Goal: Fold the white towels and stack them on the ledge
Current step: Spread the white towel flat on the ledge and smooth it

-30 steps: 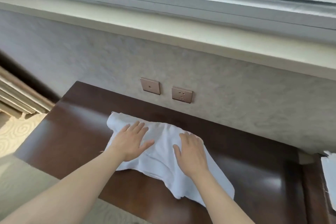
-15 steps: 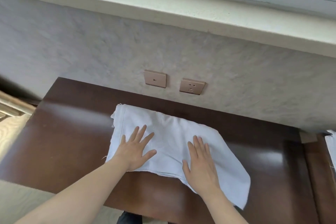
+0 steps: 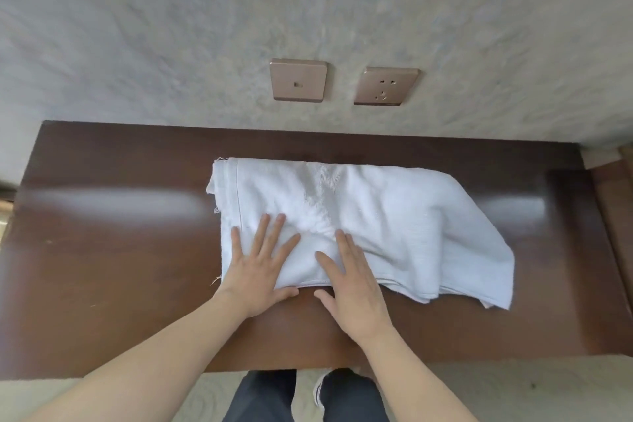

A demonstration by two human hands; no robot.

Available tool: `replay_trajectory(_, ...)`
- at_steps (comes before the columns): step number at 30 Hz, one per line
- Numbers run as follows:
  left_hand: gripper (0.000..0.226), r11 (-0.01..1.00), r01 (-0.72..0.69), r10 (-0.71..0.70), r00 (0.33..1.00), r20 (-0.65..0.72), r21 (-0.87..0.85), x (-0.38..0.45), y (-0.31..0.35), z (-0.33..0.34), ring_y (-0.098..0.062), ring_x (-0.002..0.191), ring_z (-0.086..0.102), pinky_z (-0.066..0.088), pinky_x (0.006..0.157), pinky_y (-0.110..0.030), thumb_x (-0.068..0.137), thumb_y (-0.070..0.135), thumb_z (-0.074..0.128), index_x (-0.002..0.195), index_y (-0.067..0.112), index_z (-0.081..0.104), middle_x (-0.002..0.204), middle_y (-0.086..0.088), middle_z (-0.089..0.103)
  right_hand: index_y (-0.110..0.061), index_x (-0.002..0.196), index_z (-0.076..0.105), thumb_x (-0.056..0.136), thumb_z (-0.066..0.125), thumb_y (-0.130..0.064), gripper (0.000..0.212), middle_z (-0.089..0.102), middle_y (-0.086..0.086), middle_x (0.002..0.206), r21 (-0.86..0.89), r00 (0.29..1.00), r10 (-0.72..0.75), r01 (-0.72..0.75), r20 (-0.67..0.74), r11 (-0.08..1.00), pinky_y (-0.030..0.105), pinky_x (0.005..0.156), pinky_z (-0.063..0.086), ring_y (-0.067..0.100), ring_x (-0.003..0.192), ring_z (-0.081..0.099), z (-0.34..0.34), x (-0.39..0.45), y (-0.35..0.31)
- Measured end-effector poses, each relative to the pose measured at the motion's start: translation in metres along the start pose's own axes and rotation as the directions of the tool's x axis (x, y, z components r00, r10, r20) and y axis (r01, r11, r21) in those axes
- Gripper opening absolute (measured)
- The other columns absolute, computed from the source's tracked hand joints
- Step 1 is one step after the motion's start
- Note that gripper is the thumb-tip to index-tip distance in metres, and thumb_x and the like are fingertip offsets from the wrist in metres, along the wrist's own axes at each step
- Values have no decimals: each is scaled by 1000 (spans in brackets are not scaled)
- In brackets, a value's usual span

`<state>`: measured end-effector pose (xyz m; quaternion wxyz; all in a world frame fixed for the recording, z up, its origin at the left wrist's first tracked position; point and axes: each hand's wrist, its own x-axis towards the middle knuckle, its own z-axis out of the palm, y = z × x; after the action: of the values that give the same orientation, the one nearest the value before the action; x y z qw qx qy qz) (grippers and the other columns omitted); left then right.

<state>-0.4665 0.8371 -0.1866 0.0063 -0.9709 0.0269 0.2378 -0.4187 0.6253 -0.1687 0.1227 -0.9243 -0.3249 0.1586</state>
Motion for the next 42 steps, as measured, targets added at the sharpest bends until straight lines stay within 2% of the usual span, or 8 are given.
replay_trajectory(4,86,999,-27,23,996,-81,-47,-5,0,-11,-40,152,7,21,108,-74,83,71,57,155,31,32,164,-13,19,-28,159,23,96,64,-37,75,-17,2,165,10,993,68,-70,93,998,38,126,3,19,151,-19,8,6,1)
replay_trajectory(7,50,993,-100,81,968,-239,-70,-8,-1,-15,-36,125,57,45,95,-68,70,50,85,111,24,72,115,-5,66,-30,158,25,99,59,-36,69,-13,1,165,23,993,77,-80,93,997,35,126,1,18,151,-18,4,15,0)
replay_trajectory(11,29,955,-166,69,931,-359,-246,-12,4,-15,-32,85,67,57,80,-45,73,22,87,96,12,73,90,-6,67,-16,139,58,90,67,-7,50,23,16,163,39,995,93,-92,-28,995,47,119,29,32,152,19,0,13,-9)
replay_trajectory(16,25,924,-130,-13,929,-369,-360,-28,4,-10,-34,101,58,45,93,-43,95,21,64,117,8,66,115,-10,63,-14,109,69,77,75,-11,33,59,16,130,-50,971,49,-63,-236,997,47,96,47,36,116,57,4,-4,-18)
replay_trajectory(20,24,912,-189,15,903,-429,-364,-51,-2,-11,-32,97,58,45,87,-40,95,23,66,115,10,67,111,-7,65,-13,104,67,78,70,-13,26,60,3,94,-76,950,-62,40,-306,996,38,83,44,29,85,56,4,-17,-25)
replay_trajectory(30,36,942,-201,83,915,-395,-268,-125,-17,14,-27,81,62,52,72,-37,96,40,49,107,13,70,94,-3,65,-10,99,66,72,72,-8,28,60,5,83,-138,940,-260,233,-223,963,38,64,50,28,71,55,25,-46,-60)
replay_trajectory(37,31,930,-164,77,962,-262,-330,-149,-18,49,-23,97,59,48,86,-35,92,33,69,121,23,65,108,2,62,-15,125,54,94,58,-28,33,57,4,110,-133,958,-222,248,181,960,38,83,42,28,98,54,41,-56,-74)
replay_trajectory(42,62,850,-106,11,983,-184,-515,-147,-27,54,-6,105,43,38,96,-27,87,80,37,128,38,60,112,16,51,-27,131,41,66,66,-77,86,46,-9,121,127,855,-151,100,496,987,33,92,38,15,109,44,22,-31,-69)
